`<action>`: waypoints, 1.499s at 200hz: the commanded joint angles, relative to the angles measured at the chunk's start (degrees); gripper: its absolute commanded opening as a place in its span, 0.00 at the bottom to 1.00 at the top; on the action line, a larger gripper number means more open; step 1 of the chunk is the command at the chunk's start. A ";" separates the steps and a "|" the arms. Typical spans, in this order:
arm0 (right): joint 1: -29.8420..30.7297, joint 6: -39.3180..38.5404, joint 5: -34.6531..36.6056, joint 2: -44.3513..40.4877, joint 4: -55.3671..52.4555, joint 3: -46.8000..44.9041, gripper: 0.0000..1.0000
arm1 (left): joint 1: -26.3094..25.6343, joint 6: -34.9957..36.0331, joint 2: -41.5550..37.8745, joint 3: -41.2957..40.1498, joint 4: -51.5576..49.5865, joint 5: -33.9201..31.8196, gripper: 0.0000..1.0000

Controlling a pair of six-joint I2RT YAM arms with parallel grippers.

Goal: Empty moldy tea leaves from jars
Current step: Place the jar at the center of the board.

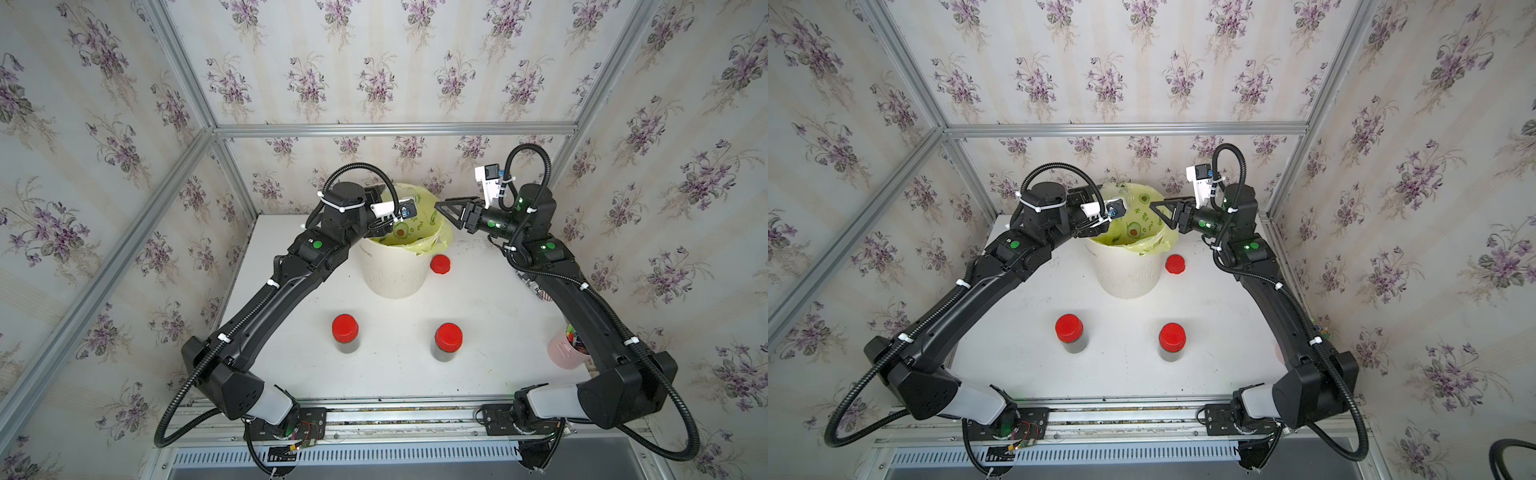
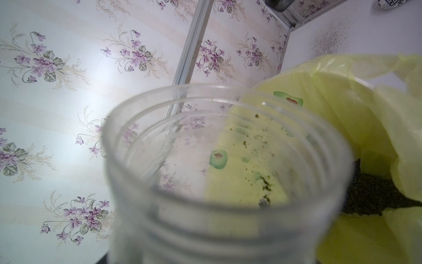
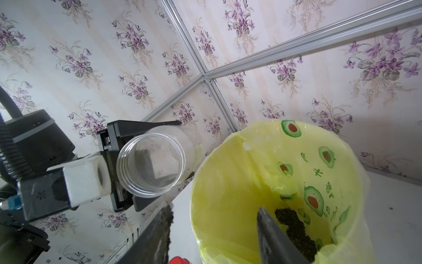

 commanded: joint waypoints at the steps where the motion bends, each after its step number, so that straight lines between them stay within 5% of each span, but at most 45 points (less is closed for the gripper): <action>1: 1.57 -0.10 0.45 2.14 0.49 3.39 0.57 | -0.01 -0.20 -0.49 -0.10 2.32 0.84 0.67; 170: 8.45 -1.53 4.84 13.99 -5.04 16.59 0.47 | -0.01 0.64 -1.00 -0.94 2.39 0.69 0.68; 300: 10.25 -1.53 5.34 17.44 -8.21 20.29 0.24 | 0.07 1.47 -1.29 -1.97 2.55 1.11 0.68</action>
